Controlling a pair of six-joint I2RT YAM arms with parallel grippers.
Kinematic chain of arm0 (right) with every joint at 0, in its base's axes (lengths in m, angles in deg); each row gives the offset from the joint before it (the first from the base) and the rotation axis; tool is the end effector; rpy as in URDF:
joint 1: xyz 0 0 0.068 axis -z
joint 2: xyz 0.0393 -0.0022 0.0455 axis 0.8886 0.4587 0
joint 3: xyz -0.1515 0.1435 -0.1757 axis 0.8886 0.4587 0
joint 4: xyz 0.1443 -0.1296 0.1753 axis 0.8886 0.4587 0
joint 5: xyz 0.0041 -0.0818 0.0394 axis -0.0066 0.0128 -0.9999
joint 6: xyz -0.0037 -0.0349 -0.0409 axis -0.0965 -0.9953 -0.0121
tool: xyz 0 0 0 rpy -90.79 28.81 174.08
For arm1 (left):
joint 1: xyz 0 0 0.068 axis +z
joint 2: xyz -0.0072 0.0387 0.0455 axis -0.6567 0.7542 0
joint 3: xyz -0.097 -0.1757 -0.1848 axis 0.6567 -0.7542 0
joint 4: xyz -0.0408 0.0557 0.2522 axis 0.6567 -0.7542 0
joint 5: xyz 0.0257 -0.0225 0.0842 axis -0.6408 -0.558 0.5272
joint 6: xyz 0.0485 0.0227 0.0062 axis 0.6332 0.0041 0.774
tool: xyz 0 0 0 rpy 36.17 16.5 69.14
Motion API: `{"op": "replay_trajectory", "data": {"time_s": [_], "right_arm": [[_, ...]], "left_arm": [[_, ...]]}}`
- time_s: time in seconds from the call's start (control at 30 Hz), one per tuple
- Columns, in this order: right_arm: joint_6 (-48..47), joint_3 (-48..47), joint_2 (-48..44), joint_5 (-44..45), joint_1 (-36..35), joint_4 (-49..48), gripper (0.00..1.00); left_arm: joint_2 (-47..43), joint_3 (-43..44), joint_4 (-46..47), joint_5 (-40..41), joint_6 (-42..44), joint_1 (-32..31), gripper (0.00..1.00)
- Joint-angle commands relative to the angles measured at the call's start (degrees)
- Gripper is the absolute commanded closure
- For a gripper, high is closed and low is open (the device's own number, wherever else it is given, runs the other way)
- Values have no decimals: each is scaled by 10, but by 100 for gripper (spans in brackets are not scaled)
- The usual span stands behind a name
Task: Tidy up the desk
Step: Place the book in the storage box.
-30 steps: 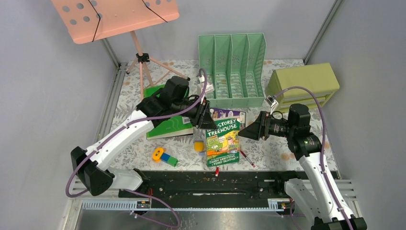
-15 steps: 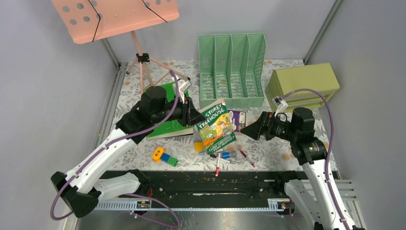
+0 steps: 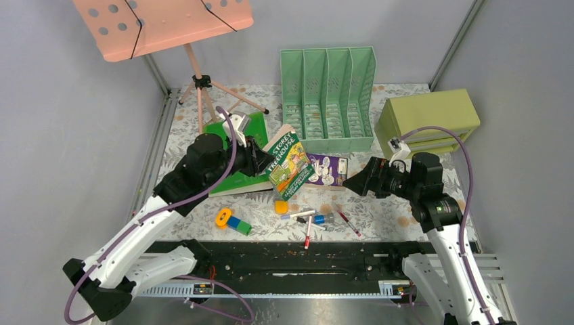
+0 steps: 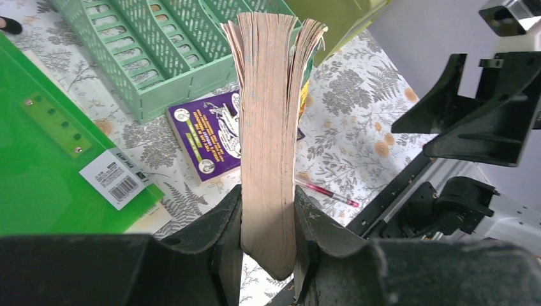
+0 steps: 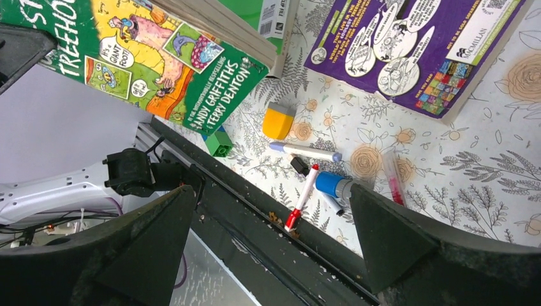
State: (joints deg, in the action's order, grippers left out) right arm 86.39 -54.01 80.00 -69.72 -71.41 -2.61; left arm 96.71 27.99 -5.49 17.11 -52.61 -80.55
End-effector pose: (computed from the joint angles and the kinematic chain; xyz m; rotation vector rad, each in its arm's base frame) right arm 0.1411 0.0432 0.3131 -0.1323 2.0440 1.0204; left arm 0.1520 -0.1311 0.3783 0.3717 1.9048 -0.8615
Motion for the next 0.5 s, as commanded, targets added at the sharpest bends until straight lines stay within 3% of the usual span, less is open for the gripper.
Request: {"op": "replay_trajectory", "data": {"time_s": [0.0,0.47], "right_arm": [[-2,-2,-12,24,2,14,0],[-10,30,-18,34,1,8,0]], "left_arm": [[6,24,83,33,19,2,100],[48,40,148,35,8,3,100]]}}
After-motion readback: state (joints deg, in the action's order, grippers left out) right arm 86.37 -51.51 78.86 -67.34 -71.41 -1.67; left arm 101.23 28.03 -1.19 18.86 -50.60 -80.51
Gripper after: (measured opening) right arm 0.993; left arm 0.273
